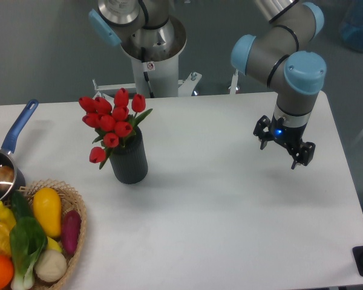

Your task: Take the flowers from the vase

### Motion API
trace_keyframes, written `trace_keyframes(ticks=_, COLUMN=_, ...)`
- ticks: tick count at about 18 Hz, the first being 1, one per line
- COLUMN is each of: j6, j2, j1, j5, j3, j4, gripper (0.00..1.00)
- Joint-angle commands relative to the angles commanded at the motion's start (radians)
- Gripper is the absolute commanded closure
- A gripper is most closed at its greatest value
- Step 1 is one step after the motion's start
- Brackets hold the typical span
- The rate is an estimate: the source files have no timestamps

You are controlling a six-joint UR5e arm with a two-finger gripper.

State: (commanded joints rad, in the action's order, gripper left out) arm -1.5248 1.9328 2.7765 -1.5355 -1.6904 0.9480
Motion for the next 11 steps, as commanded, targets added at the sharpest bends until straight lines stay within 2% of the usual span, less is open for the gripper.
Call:
trace_keyframes(ticks=5, j6=0.005, j2=-0.003, j1=0.005, j5=0.008, j3=-0.009, j4=-0.002, gripper=0.00)
trace_keyframes(ticks=7, j6=0.008, j2=-0.005, j1=0.009, j5=0.046, j3=-0.029, j4=0.003, gripper=0.00)
trace_keyframes(ticks=9, j6=0.006, j2=-0.024, j1=0.012, j5=0.159, j3=-0.092, j4=0.002, gripper=0.00)
trace_keyframes(ticks=11, j6=0.002, j2=-0.104, j1=0.000, j5=0.239, j3=-0.170, j4=0.005, gripper=0.00)
